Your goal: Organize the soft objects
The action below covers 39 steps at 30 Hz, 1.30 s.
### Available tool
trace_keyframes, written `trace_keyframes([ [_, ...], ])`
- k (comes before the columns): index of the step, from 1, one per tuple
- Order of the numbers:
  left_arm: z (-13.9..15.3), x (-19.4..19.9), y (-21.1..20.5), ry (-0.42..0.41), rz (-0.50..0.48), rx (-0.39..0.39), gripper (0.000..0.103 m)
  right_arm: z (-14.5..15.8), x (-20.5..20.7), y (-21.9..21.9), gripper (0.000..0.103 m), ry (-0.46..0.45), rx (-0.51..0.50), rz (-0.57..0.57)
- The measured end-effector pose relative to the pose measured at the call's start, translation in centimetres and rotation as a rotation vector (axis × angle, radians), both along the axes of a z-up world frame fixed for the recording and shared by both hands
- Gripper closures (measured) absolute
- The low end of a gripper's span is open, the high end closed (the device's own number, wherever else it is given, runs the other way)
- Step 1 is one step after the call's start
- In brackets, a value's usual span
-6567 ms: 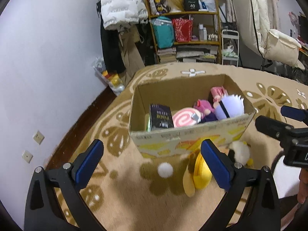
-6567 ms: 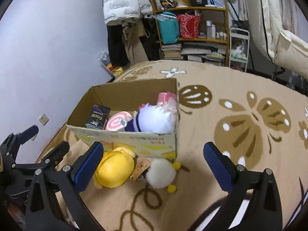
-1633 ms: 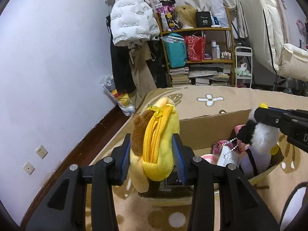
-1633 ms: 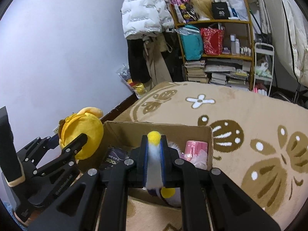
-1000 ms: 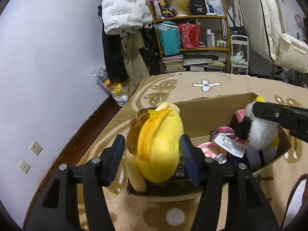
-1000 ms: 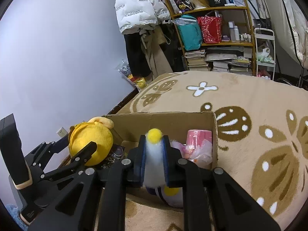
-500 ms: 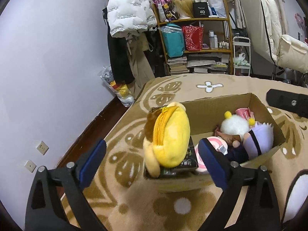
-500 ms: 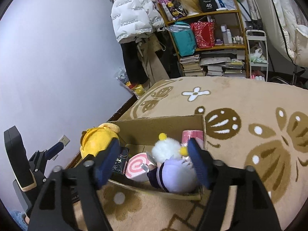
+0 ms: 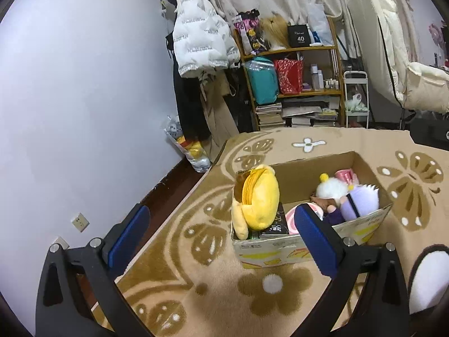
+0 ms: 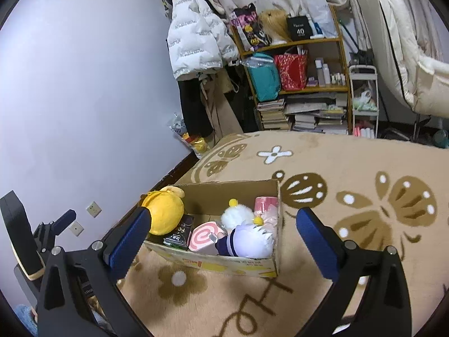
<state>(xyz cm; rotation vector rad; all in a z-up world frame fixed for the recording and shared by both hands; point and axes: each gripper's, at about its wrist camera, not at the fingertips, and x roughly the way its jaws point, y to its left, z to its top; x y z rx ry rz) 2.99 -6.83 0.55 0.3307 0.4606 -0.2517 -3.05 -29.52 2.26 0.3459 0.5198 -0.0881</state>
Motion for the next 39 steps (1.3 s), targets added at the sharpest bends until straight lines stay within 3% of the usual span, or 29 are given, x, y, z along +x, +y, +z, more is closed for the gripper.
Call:
trace_keyframes([
  [6,1.5,-2.8,1.5,-0.023,0.007,-0.032,0.001,1.8,-2.8,0.4,0.000,-0.024,-0.033,0.001],
  [13,2.1,-5.1,4.1,-0.028,0.033,-0.077,0.001,1.9,-5.4,1.4,0.000,-0.040,-0.064,0.002],
  [20,2.2,-5.8,5.1,-0.045,0.050,-0.094,0.001,0.1,-6.8,2.5,0.000,-0.048,-0.097,-0.019],
  [26,0.7,-5.5,5.6,0.011,0.027,-0.121,0.001,-2.4,-6.4,3.2,0.000,0.001,-0.129,-0.031],
  [39,-1.5,-5.1,4.3,0.076,-0.029,-0.087,0.001,-4.1,-5.2,2.9,0.000,0.040,-0.140,-0.031],
])
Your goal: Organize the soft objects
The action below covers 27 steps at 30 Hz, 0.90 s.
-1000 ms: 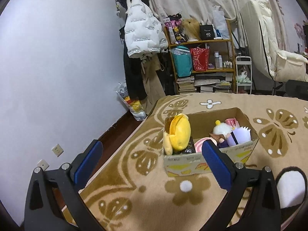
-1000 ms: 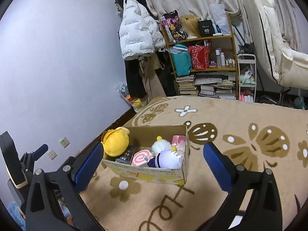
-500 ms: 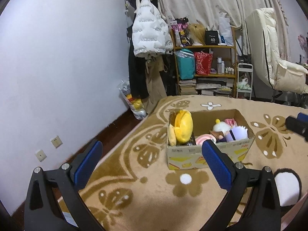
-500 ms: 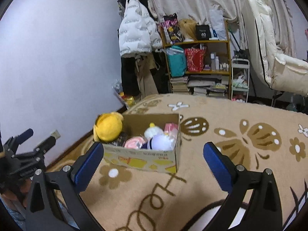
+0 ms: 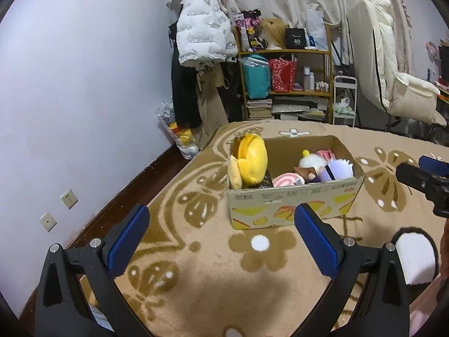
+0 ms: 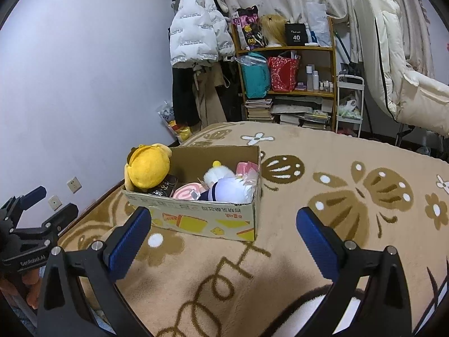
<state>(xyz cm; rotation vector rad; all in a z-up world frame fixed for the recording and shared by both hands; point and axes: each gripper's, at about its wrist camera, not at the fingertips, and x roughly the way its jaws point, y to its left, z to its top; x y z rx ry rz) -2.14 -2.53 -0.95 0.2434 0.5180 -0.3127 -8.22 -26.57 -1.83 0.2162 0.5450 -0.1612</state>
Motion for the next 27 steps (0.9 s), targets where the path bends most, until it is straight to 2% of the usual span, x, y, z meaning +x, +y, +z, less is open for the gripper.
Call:
trace_keyframes([
  [7,-0.80,0.19,-0.82,0.012,-0.015,0.028,0.001,-0.70,0.73,-0.46,0.000,0.015,0.017,-0.008],
  [27,-0.92,0.19,-0.75,0.009,-0.005,0.026,0.001,-0.83,0.90,-0.73,0.000,0.019,0.016,-0.010],
])
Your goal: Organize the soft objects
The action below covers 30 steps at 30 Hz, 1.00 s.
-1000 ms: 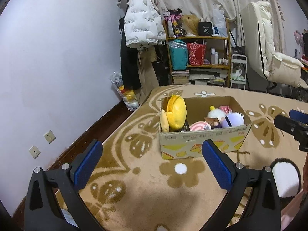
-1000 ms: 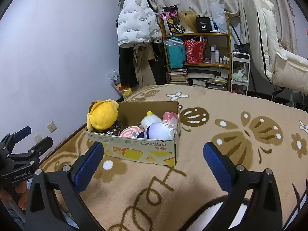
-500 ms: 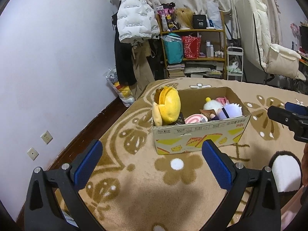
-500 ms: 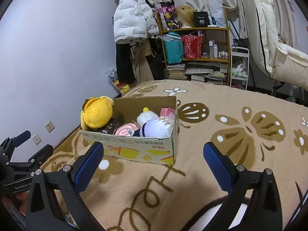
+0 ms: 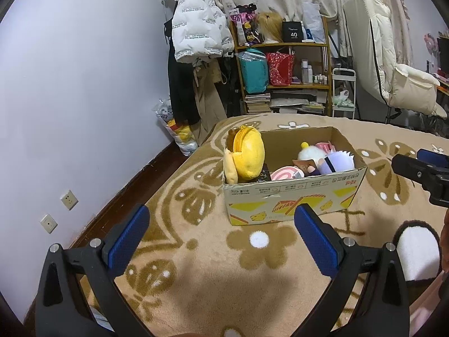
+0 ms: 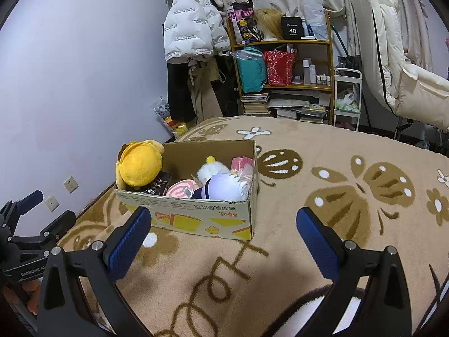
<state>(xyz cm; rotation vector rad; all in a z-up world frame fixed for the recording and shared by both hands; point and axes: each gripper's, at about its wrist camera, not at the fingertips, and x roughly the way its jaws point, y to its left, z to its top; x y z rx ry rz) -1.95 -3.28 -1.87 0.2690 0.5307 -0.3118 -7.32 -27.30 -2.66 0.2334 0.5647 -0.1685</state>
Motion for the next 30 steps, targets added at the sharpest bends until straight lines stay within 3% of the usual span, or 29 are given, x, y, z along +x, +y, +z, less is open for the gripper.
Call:
trace_keyframes([
  [30,0.4,-0.4,0.0,-0.007,-0.007,-0.008,0.001,-0.5,-0.3,-1.1,0.000,0.002,0.006,-0.015],
])
